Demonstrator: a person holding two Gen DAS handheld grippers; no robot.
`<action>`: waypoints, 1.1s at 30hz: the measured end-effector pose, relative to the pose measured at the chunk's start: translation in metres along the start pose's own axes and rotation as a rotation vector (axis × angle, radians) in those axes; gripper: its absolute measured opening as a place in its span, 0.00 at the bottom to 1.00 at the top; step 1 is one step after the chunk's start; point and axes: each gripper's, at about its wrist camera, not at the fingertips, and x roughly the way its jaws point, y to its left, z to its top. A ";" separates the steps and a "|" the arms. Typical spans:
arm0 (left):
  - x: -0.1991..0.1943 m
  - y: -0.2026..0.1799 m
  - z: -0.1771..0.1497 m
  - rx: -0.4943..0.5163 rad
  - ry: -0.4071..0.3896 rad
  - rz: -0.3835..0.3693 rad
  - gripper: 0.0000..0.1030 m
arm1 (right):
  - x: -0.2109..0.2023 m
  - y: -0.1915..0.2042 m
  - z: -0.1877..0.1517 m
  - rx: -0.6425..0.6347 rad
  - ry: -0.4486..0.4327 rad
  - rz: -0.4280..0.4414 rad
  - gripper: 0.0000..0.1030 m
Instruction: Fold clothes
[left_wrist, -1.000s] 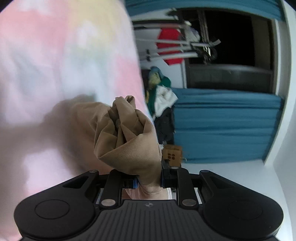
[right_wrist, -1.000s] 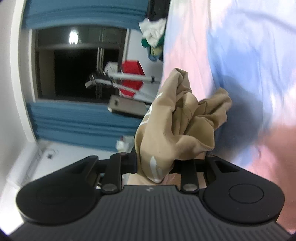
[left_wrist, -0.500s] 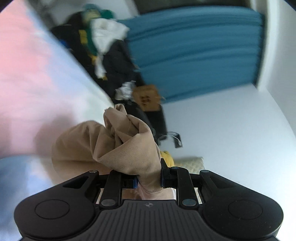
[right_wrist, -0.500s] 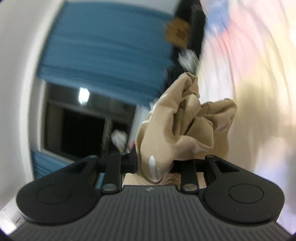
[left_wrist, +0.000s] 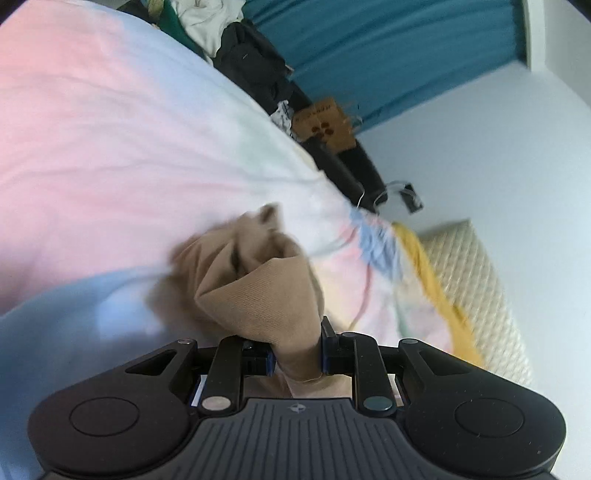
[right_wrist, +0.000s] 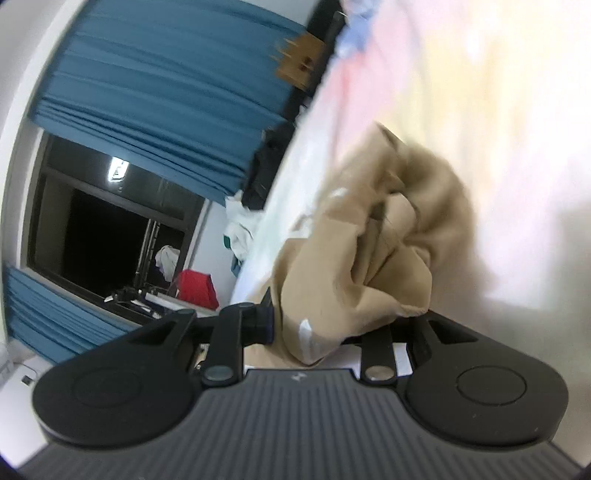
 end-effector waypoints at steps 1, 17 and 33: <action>0.001 0.005 -0.002 0.040 0.006 0.013 0.26 | -0.006 -0.008 -0.012 0.007 0.002 -0.003 0.30; -0.126 -0.097 -0.014 0.377 -0.002 0.162 0.60 | -0.086 0.046 -0.043 -0.100 0.099 -0.379 0.40; -0.321 -0.185 -0.072 0.600 -0.204 0.247 1.00 | -0.208 0.205 -0.100 -0.530 -0.003 -0.256 0.86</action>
